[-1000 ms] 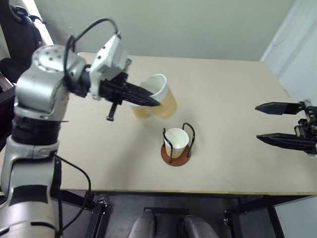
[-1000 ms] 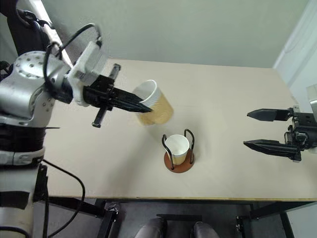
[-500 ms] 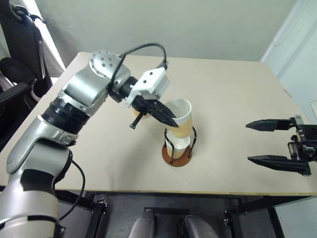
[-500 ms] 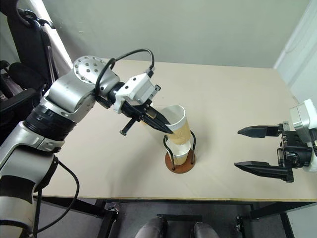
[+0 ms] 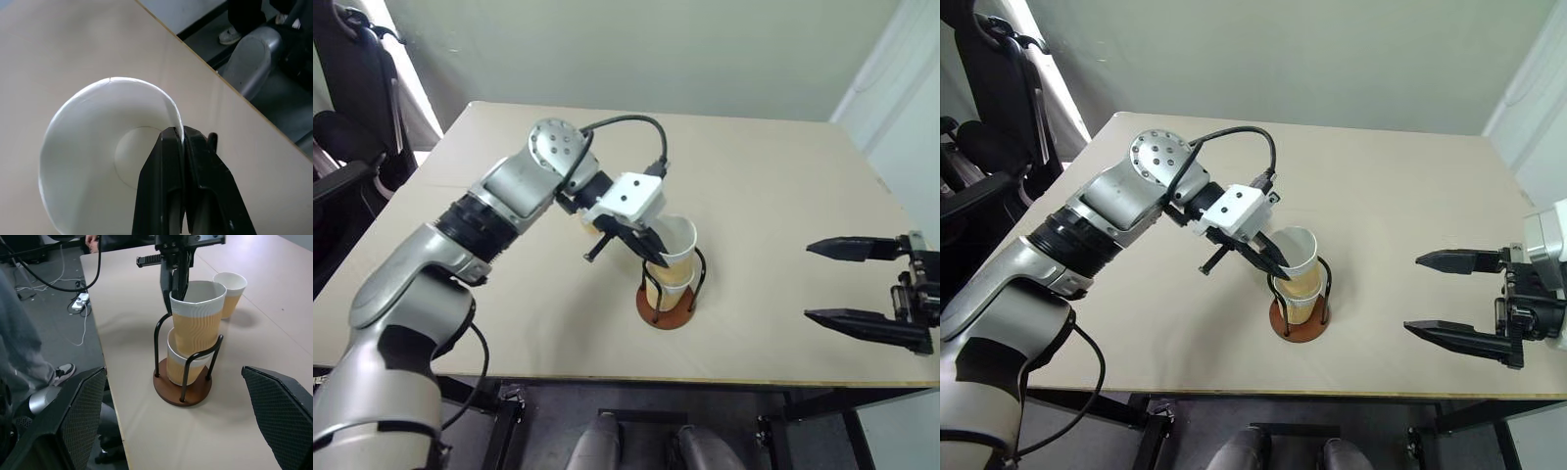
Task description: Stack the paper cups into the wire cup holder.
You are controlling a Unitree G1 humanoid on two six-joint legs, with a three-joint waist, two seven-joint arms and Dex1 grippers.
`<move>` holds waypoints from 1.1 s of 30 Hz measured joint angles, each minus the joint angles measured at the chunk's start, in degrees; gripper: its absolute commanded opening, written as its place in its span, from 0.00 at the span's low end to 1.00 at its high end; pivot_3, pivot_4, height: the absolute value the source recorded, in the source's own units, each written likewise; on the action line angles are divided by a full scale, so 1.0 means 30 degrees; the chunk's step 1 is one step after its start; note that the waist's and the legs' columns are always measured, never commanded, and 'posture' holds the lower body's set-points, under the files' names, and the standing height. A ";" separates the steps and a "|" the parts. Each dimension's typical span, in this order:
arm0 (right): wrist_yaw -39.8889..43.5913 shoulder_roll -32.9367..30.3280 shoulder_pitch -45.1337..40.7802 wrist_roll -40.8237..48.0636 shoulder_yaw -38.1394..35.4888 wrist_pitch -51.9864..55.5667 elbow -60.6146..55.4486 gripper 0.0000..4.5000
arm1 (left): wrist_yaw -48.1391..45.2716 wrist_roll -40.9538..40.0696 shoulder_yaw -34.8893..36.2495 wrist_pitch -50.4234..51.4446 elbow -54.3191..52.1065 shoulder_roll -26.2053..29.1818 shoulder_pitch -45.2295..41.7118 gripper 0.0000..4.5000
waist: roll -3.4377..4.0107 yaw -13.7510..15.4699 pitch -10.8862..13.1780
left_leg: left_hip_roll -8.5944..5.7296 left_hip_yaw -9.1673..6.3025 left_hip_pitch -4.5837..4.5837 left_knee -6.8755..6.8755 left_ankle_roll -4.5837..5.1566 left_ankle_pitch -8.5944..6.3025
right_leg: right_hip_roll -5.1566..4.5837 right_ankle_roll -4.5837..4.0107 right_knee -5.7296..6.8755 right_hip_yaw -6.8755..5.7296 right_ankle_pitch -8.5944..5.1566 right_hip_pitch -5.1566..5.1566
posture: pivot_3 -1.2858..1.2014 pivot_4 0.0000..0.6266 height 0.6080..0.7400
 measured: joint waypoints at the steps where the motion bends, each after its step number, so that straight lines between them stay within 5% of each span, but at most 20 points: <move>1: -0.0022 0.0000 0.0024 0.0026 -0.0002 0.0000 -0.0005 1.00 | -0.0003 -0.0023 0.0000 -0.0014 -0.0061 0.0000 0.0000 0.29 | 0.0000 -0.0001 0.0000 | 0.0000 0.0001 0.0000 0.0000 0.0000 -0.0003 | 0.0001 0.0006 0.0000 0.0000 -0.0003 0.0000 | 0.52 0.24 1.00; 10: -0.0222 -0.0038 -0.0030 0.0024 0.0027 -0.0107 0.0064 1.00 | 0.0340 0.0772 0.1801 -0.0160 0.0771 -0.1356 0.0026 0.99 | 0.0000 0.0052 0.0000 | -0.0015 -0.0003 -0.0019 0.0015 0.0013 -0.0019 | -0.0008 0.0047 -0.0005 0.0002 -0.0027 0.0000 | 0.52 0.24 1.00; 16: -0.0396 -0.0103 -0.0285 -0.0047 0.0368 -0.0353 0.0301 1.00 | 0.5096 0.2839 0.6793 0.0823 0.3879 -0.1590 -0.0450 0.99 | 0.0015 -0.0113 -0.0004 | -0.0007 0.0065 0.0038 -0.0015 0.0029 -0.0038 | -0.0010 0.0100 -0.0003 0.0058 -0.0043 0.0002 | 0.52 0.24 1.00; 19: -0.0382 -0.0147 -0.0294 -0.0106 0.0682 -0.0451 0.0444 1.00 | 0.7222 0.5329 0.7462 0.1203 0.6687 -0.0560 -0.0311 0.99 | 0.0046 -0.0214 -0.0013 | -0.0002 0.0087 0.0069 -0.0045 0.0028 -0.0036 | -0.0005 0.0201 0.0004 0.0086 -0.0104 0.0002 | 0.52 0.24 1.00; 23: -0.0277 -0.0297 -0.0572 -0.0392 0.1142 -0.0771 0.0734 1.00 | 1.0568 0.8069 0.7635 0.1458 1.0192 -0.1388 -0.0120 0.99 | 0.0040 0.0041 0.0007 | -0.0020 0.0080 0.0008 0.0019 0.0062 -0.0037 | -0.0017 0.0139 0.0004 0.0120 -0.0048 -0.0016 | 0.52 0.24 1.00; 33: -0.0126 -0.0482 -0.0665 -0.0599 0.1551 -0.1060 0.0995 1.00 | 0.8266 0.9664 0.8326 0.1749 1.0323 -0.1896 0.1129 0.99 | 0.0038 0.0134 0.0008 | -0.0044 0.0277 -0.0060 0.0150 0.0075 -0.0045 | -0.0038 0.0257 -0.0137 0.0269 -0.0013 -0.0021 | 0.52 0.24 1.00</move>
